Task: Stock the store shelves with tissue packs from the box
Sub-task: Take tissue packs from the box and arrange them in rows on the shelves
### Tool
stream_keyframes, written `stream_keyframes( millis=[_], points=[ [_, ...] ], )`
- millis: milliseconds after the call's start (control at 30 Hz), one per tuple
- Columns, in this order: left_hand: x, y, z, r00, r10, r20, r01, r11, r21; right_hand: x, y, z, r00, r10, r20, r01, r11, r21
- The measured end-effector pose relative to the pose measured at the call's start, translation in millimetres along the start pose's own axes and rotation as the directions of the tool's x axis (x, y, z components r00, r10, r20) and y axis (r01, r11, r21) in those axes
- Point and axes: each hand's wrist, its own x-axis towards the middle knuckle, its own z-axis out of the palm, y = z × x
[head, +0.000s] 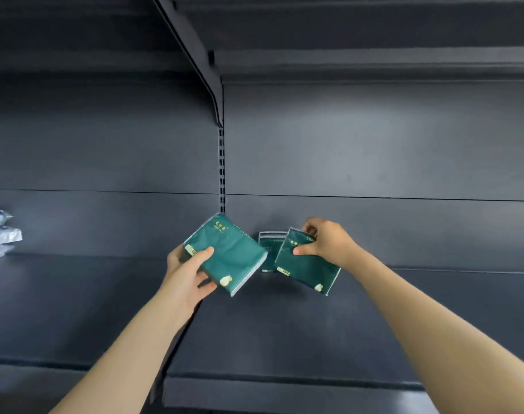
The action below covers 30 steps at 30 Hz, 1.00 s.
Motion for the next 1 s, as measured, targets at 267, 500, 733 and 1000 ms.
stream_keyframes(
  millis=[267, 500, 733, 1000],
  points=[
    [47.7, -11.1, -10.4, 1.000, 0.011, 0.010, -0.012, 0.991, 0.135, 69.3, 11.8, 54.3, 0.959, -0.263, 0.108, 0.283, 0.917, -0.282],
    [56.0, -18.9, -18.5, 1.000, -0.012, 0.023, 0.007, 0.980, 0.201, 80.5, 19.7, 80.8, 0.942, -0.318, 0.108, 0.334, 0.849, -0.410],
    [55.8, -17.2, -22.1, 0.998, -0.054, -0.010, 0.055, 0.985, 0.164, 80.8, 12.7, 78.4, 0.969, -0.213, 0.123, 0.244, 0.894, -0.376],
    [49.7, -9.5, -23.8, 0.984, -0.159, 0.083, 0.135, 0.961, 0.243, 46.7, -1.3, 35.4, 0.985, -0.121, 0.123, 0.158, 0.918, -0.364]
  ],
)
